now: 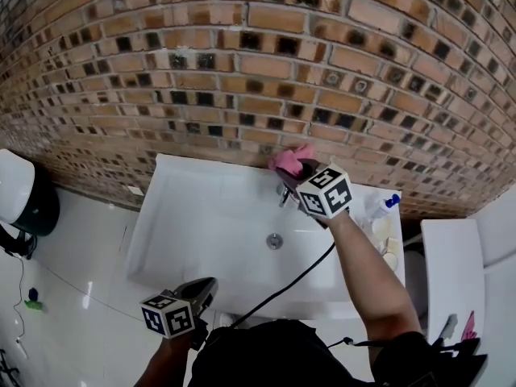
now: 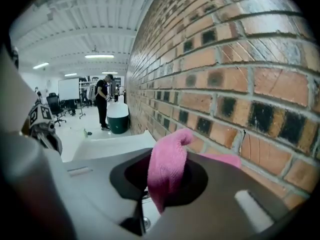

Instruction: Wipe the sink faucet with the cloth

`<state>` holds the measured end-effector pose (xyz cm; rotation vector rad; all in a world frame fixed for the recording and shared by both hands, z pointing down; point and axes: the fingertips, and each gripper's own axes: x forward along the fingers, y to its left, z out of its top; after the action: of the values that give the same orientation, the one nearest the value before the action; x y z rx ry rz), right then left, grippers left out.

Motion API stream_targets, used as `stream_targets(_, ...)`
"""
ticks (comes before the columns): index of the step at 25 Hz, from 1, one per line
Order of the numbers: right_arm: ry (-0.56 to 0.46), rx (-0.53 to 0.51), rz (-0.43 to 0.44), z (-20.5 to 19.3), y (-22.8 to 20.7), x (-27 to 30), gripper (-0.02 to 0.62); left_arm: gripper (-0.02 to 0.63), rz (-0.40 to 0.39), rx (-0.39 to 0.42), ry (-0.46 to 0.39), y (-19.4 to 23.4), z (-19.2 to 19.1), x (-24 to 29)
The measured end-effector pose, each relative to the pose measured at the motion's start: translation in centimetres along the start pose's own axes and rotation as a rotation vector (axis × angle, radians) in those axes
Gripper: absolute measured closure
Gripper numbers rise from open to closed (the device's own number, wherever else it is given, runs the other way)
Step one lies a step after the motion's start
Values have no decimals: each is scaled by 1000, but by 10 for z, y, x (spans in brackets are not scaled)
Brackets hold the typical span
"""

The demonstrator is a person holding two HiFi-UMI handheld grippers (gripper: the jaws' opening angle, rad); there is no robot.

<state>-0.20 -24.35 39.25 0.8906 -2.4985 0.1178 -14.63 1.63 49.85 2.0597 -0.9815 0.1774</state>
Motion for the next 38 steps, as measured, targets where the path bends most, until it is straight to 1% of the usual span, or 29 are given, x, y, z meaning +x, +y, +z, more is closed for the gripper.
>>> stream_targets(3,16,-77,-36,-5,12,0,551,602,-14,14,8,7,2,-8)
stream_targets(5,10,-108,-60,-8,20,-2,551,602,-20,29,11,10,4,-14)
stream_targets(9,-53,-144,-117,-13,37,-7,551,601,-20,72,29,17,5,-27)
stream_targets(11,-79,-145,-148,-16,42,-9,551,602,-23,83,41,22,3,-33)
stream_targets(14,-106,-102,-171,-22,48,-10,551,602,-28,90,59,28,0,-40)
stream_targets(22,-113,10,-172,-46,63,-9,551,601,-53,110,88,36,-4,-49)
stream_targets(32,-125,94,-180,-57,67,-7,552,601,-70,100,104,39,-14,-53)
stream_targets(38,-122,136,-168,-68,73,-2,552,602,-69,93,103,44,-11,-49)
